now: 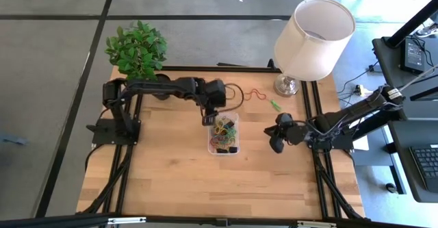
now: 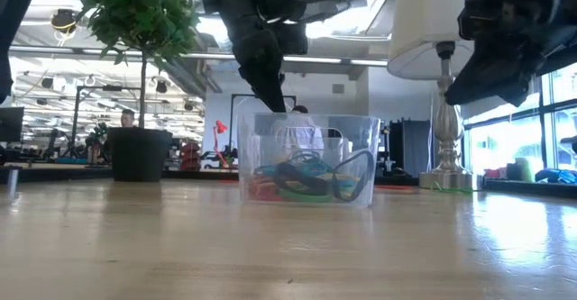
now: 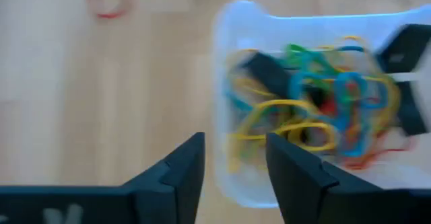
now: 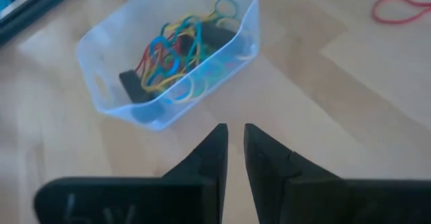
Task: Pick and place rubber bands into bin
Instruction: Put the red rubber band into the transparent container
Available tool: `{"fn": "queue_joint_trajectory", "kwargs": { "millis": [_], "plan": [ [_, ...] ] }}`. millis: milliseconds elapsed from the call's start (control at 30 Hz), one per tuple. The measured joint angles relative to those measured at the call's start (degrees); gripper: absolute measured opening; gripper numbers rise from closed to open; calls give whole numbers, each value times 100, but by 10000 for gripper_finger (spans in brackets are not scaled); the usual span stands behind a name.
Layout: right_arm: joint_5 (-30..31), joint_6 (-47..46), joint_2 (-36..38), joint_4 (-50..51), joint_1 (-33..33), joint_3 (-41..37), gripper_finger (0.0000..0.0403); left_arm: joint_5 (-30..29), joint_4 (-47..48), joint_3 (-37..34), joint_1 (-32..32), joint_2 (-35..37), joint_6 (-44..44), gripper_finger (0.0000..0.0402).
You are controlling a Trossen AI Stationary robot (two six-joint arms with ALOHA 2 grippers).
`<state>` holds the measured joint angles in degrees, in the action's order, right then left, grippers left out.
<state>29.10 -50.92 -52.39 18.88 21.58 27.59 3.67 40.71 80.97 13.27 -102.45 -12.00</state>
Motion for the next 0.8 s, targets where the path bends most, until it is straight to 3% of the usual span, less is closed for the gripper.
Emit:
{"fn": "queue_joint_trajectory", "kwargs": {
  "millis": [100,267,467,800],
  "plan": [
    [2,-2,1,-111,-174,0,54,-411,22,2,250,187,-210,164],
    [0,-5,1,-242,-450,0,54,-1735,24,8,819,360,132,163],
    [-2,-4,1,-459,-781,0,54,-1114,84,8,1670,88,840,161],
    [-1,-4,1,-625,-1310,0,54,-1280,-186,140,1902,-963,1296,187]
  ]
}}
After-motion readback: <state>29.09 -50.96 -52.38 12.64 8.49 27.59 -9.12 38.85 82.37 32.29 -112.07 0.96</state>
